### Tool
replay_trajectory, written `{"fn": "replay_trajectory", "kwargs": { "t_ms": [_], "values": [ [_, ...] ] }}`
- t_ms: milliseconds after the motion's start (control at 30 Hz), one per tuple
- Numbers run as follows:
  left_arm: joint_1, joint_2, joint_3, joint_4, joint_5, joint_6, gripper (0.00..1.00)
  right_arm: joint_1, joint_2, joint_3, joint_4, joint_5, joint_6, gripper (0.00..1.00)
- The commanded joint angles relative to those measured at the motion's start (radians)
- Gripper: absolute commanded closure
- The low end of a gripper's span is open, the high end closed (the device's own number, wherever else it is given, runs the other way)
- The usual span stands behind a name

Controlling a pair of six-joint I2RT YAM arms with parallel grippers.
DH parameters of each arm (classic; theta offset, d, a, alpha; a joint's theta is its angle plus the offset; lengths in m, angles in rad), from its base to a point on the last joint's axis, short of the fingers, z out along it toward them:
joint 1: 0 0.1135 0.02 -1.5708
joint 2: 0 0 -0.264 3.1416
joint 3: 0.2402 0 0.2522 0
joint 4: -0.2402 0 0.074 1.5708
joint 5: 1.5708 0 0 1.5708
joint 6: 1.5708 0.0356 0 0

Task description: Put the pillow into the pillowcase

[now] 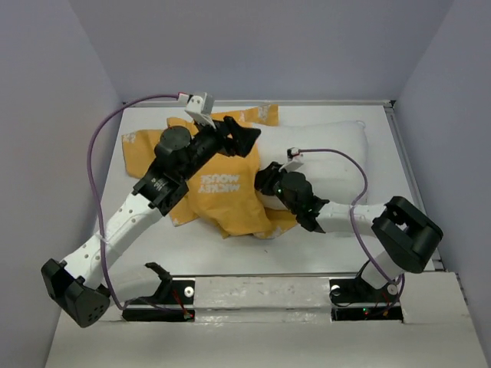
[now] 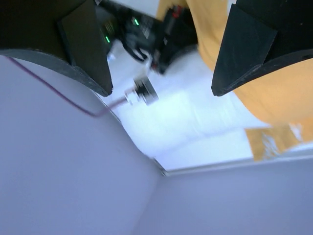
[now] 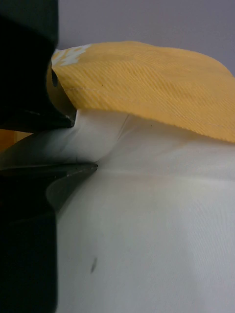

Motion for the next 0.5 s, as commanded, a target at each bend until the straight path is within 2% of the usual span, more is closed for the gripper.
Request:
{"fn": "replay_trajectory", "kwargs": {
  "t_ms": [0, 33, 67, 100, 167, 200, 267, 333, 433, 467],
  "values": [
    [0.119, 0.190, 0.187, -0.240, -0.101, 0.053, 0.11, 0.109, -0.080, 0.116, -0.227, -0.023, -0.071, 0.50],
    [0.142, 0.284, 0.263, -0.288, -0.093, 0.079, 0.21, 0.109, -0.106, 0.150, -0.265, -0.018, -0.146, 0.40],
    [0.143, 0.325, 0.300, -0.314, -0.095, 0.094, 0.24, 0.109, -0.138, 0.150, -0.292, -0.006, -0.146, 0.32],
    [0.145, 0.364, 0.336, -0.357, -0.102, 0.103, 0.28, 0.094, -0.208, 0.179, -0.404, 0.011, -0.215, 0.23],
    [0.143, 0.431, 0.382, -0.370, -0.116, 0.129, 0.32, 0.053, -0.317, 0.190, -0.537, -0.022, -0.334, 0.21],
    [0.143, 0.443, 0.390, -0.379, -0.157, 0.136, 0.33, 0.020, -0.318, 0.198, -0.586, -0.039, -0.353, 0.22],
    [0.145, 0.463, 0.402, -0.393, -0.249, 0.162, 0.34, -0.095, -0.382, 0.204, -0.670, -0.132, -0.414, 0.23],
    [0.145, 0.481, 0.420, -0.420, -0.297, 0.171, 0.35, -0.202, -0.358, 0.236, -0.718, -0.246, -0.453, 0.23],
    [0.143, 0.498, 0.417, -0.434, -0.317, 0.185, 0.35, -0.266, -0.274, 0.355, -0.827, -0.259, -0.570, 0.17],
    [0.143, 0.506, 0.414, -0.433, -0.320, 0.188, 0.35, -0.299, -0.223, 0.379, -0.838, -0.361, -0.585, 0.16]
  ]
}}
